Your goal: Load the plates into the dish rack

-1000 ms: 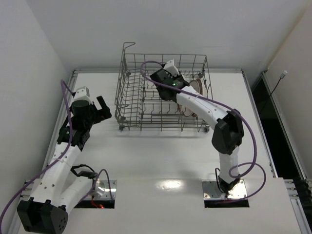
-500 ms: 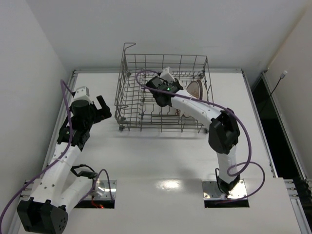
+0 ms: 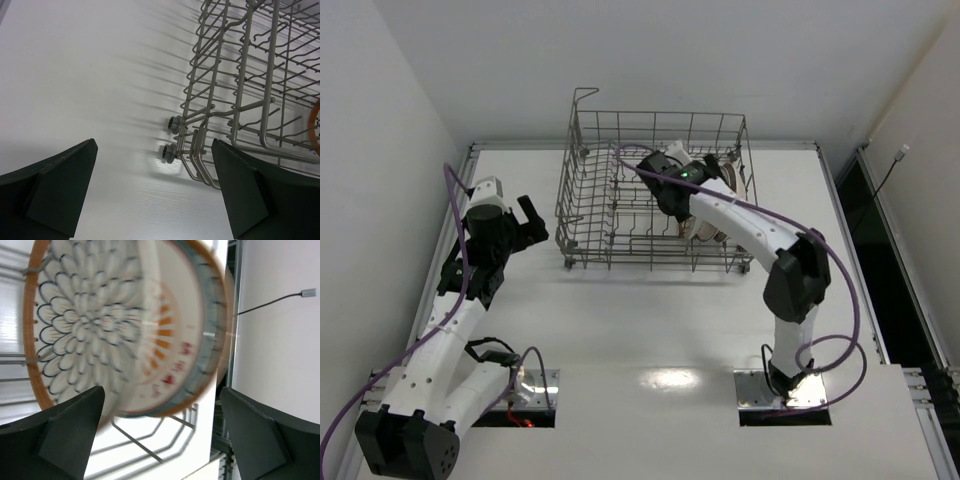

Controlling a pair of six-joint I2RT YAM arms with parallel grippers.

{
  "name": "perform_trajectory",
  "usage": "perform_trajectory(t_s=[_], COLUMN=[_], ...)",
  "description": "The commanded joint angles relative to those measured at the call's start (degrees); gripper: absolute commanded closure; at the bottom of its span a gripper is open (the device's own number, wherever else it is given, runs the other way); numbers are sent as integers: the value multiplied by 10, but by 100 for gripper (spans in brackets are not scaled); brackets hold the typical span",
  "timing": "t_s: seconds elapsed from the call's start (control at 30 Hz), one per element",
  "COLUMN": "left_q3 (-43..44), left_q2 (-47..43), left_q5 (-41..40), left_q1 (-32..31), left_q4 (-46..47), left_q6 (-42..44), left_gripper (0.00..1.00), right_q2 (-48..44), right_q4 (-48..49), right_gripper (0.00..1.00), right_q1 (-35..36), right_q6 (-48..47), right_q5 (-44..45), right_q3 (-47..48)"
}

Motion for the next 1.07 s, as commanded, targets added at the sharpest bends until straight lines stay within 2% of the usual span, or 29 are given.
perform_trajectory(t_s=[0.0,0.23,0.3,0.43,0.67,0.77,1.03], left_q3=[1,1,1,1,1,1,1], left_q2=[-9,-9,-2,13,13,13,18], left_q5=[-8,-8,-3,4,4,4,-1], left_q1=[2,2,2,2,2,2,2], left_q4=[25,25,25,25,25,25,25], left_q6=[7,7,7,7,7,7,12], left_gripper=[0,0,0,0,0,0,0], right_q2=[-107,-279,-304,-333,-366,-398,-398], right_q4=[-22,52,59,53,33,61,51], right_gripper=[0,0,0,0,0,0,0], right_q1=[-9,-21,-14,-8,-14,-19,-19], right_q6=[18,-33,-33,-33,-27,-27,-2], right_q5=[-2,-163,-180,-188,-143,-137,-96], right_q3=[33,-13,-13,-13,-46,-76,-108])
